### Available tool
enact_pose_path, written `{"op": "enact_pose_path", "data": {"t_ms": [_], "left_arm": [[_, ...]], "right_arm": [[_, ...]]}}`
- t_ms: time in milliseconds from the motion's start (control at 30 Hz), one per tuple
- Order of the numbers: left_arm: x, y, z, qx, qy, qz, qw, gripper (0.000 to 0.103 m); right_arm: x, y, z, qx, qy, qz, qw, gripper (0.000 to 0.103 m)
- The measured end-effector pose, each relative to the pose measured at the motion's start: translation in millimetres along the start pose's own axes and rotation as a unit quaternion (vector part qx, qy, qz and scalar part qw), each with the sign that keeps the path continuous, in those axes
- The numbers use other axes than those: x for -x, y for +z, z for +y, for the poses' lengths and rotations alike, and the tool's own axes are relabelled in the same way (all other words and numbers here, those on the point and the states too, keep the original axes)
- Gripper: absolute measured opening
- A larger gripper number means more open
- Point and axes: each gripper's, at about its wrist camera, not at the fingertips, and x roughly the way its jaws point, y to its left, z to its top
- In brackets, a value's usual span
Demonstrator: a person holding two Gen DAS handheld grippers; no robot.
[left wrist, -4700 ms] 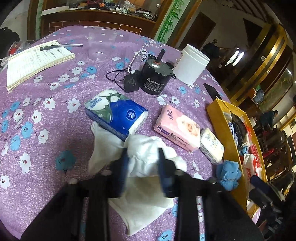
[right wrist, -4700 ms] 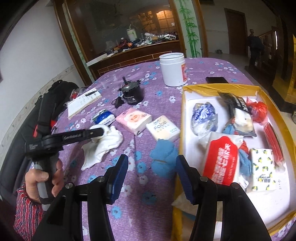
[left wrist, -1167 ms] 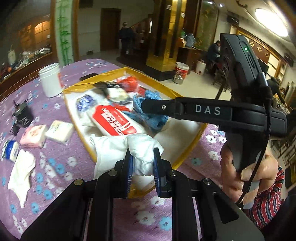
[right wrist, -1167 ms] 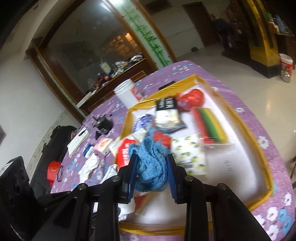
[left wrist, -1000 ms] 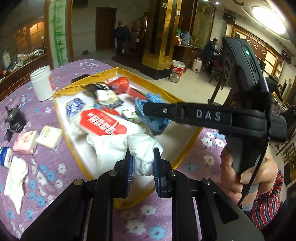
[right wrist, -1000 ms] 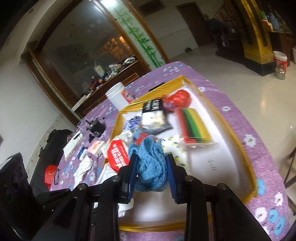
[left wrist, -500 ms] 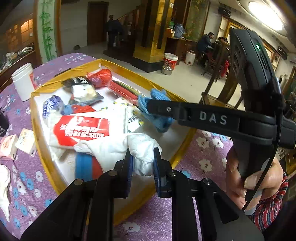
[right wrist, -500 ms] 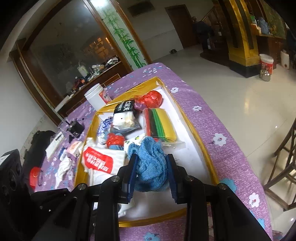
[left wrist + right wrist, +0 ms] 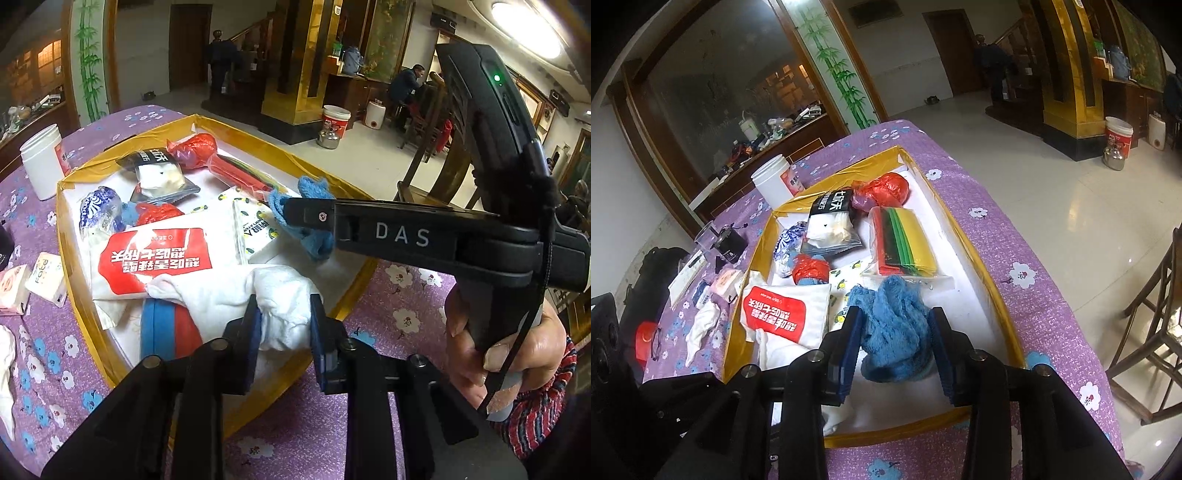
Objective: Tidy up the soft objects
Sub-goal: 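Lower both cloths into the box and open both grippers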
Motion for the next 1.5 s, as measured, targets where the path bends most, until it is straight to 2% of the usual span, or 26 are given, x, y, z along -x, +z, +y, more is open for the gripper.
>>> {"op": "enact_pose_path", "data": {"t_ms": [100, 233, 900, 1267, 1500], "left_arm": [[2, 0, -1, 0.001, -0.001, -0.001, 1.0, 0.026], [7, 2, -1, 0.006, -0.004, -0.009, 0.9999, 0.036], [39, 1, 7, 0.018, -0.007, -0.044, 0.9989, 0.036], [56, -5, 31, 0.042, 0.001, -0.061, 0.9972, 0.036], [73, -15, 64, 0.08, 0.014, -0.073, 0.994, 0.036]], "right_arm": [[3, 1, 2, 0.002, 0.002, -0.004, 1.0, 0.043], [8, 2, 3, 0.002, 0.003, -0.013, 1.0, 0.044], [28, 8, 15, 0.006, 0.01, -0.035, 0.999, 0.044], [31, 9, 43, 0.027, 0.02, -0.035, 0.999, 0.047], [30, 7, 70, 0.053, 0.035, -0.032, 0.997, 0.05]]}}
